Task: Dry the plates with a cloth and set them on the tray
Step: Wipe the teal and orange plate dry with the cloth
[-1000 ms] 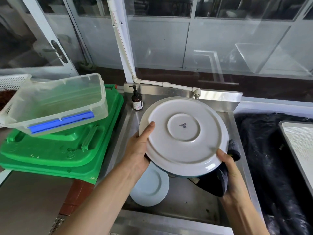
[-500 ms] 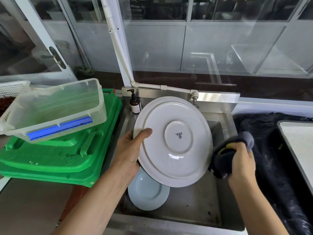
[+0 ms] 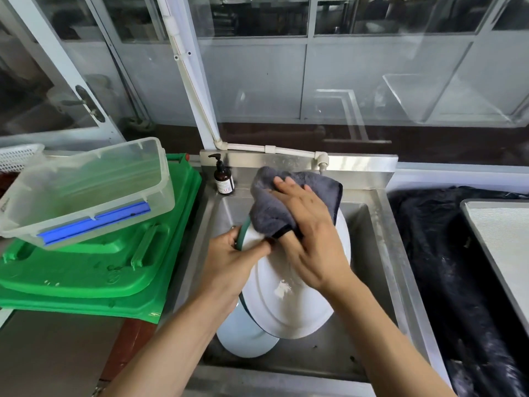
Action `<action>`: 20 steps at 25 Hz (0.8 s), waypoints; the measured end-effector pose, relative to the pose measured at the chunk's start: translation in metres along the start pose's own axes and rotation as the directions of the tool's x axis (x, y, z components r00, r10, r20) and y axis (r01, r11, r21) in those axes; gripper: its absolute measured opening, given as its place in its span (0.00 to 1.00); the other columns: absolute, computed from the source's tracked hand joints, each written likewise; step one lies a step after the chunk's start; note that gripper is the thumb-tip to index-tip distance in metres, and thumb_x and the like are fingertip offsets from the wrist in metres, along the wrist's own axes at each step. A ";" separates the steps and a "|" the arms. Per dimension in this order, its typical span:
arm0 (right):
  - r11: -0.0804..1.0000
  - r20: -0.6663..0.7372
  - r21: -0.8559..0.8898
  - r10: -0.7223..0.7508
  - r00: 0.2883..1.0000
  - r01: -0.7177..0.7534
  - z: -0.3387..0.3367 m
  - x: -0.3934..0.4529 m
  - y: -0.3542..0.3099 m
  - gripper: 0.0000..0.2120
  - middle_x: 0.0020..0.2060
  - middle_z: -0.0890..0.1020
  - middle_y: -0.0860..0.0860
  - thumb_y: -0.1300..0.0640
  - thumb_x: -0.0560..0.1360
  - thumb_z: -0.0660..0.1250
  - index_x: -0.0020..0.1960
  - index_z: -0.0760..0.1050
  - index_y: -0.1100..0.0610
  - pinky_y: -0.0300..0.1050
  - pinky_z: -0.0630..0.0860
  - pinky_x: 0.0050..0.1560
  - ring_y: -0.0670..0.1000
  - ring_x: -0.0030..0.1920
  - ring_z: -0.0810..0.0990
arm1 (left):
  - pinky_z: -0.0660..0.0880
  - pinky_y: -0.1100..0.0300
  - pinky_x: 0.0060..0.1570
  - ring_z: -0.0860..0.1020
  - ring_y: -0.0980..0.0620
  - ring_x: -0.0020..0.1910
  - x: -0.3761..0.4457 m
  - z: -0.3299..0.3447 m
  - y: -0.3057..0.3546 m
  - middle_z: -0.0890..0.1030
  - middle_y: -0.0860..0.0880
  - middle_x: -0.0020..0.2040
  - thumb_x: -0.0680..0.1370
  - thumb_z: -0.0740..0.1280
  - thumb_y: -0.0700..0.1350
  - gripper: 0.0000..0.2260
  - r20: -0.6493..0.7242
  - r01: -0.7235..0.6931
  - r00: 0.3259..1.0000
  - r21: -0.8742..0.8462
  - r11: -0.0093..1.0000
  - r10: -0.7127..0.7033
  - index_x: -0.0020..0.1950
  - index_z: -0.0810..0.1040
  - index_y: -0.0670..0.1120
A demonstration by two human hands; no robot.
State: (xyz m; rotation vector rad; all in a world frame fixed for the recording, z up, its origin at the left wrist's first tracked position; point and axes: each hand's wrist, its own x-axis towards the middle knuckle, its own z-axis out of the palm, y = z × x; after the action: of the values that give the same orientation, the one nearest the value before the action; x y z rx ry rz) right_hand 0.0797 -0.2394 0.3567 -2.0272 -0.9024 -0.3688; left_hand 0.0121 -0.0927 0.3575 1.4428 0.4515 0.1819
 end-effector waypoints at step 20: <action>0.845 -0.182 0.409 0.446 0.877 -0.345 0.024 -0.020 -0.013 0.27 0.76 0.70 0.48 0.61 0.79 0.57 0.79 0.66 0.55 0.60 0.64 0.77 0.50 0.78 0.66 | 0.73 0.58 0.37 0.74 0.53 0.34 0.002 0.007 0.007 0.80 0.48 0.34 0.69 0.76 0.60 0.17 -0.081 -0.053 0.995 -0.008 0.999 0.052 0.40 0.84 0.45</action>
State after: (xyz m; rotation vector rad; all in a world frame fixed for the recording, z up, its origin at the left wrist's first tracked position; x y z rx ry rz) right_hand 0.0550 -0.2242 0.3391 -1.7058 -0.3279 -0.2157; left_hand 0.0180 -0.0975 0.3646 1.4422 0.4780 0.2846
